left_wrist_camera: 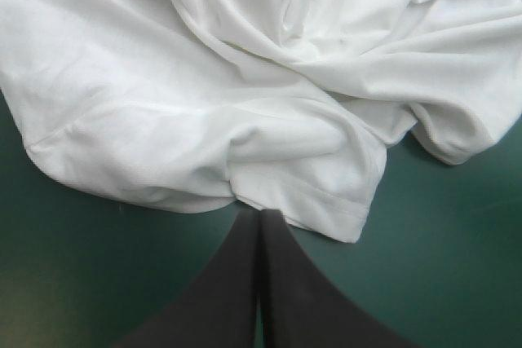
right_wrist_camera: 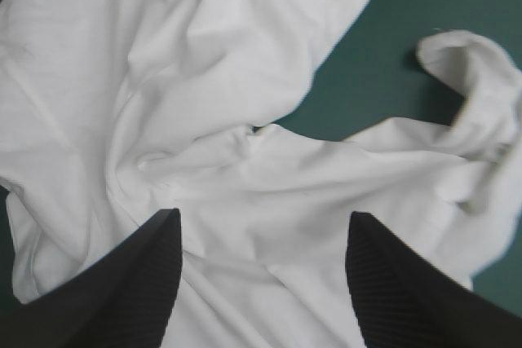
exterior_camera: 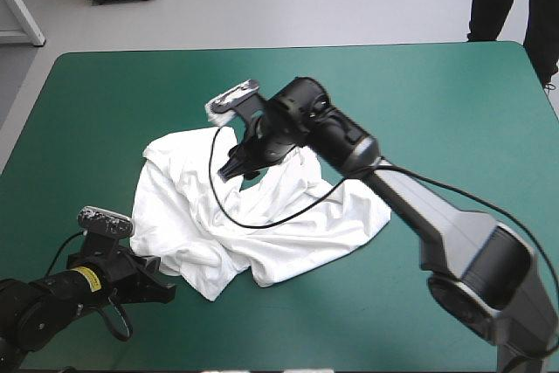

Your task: Fold the cloth

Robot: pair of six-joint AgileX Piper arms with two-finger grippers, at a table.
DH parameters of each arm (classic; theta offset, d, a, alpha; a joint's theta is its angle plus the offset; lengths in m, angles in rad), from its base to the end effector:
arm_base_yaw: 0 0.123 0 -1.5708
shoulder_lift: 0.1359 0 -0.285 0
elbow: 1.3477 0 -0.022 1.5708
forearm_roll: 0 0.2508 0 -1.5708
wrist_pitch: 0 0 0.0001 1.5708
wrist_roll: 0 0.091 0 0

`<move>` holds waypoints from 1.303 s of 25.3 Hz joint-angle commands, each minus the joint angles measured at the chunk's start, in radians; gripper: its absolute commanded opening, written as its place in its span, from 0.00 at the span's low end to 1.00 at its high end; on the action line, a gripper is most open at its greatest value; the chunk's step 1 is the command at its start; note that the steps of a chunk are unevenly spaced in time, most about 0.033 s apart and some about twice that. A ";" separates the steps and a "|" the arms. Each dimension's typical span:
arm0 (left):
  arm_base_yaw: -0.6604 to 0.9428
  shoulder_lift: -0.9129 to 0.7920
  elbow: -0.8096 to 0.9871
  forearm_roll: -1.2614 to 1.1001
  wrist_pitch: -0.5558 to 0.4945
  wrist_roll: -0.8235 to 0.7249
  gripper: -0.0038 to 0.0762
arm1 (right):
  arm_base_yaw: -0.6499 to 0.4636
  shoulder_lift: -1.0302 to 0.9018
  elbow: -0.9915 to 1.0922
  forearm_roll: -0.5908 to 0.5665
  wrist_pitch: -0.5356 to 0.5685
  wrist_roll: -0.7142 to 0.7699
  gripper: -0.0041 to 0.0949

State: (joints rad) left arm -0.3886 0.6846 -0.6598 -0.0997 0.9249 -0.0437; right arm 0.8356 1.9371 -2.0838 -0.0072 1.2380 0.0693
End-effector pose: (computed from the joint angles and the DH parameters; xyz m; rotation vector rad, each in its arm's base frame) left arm 0.1025 -0.0498 0.3003 0.3839 2.4225 -0.3165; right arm 0.2854 0.3147 0.3755 -0.9762 2.4206 0.3234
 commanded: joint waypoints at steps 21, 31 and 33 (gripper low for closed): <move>0.206 0.497 -0.561 0.249 0.212 0.035 0.42 | -0.165 -0.543 0.616 -0.030 0.013 0.079 0.57; 0.382 0.798 -0.592 0.091 0.074 0.122 0.44 | -0.165 -0.543 0.616 -0.031 0.011 0.079 0.56; 0.382 0.854 -0.605 0.080 0.067 0.117 0.44 | -0.165 -0.543 0.616 -0.019 0.011 0.079 0.56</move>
State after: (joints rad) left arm -0.0071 1.5102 -1.2207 0.0000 1.0305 0.0742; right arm 0.6753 1.4304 -1.4464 -0.0308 1.2460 0.1490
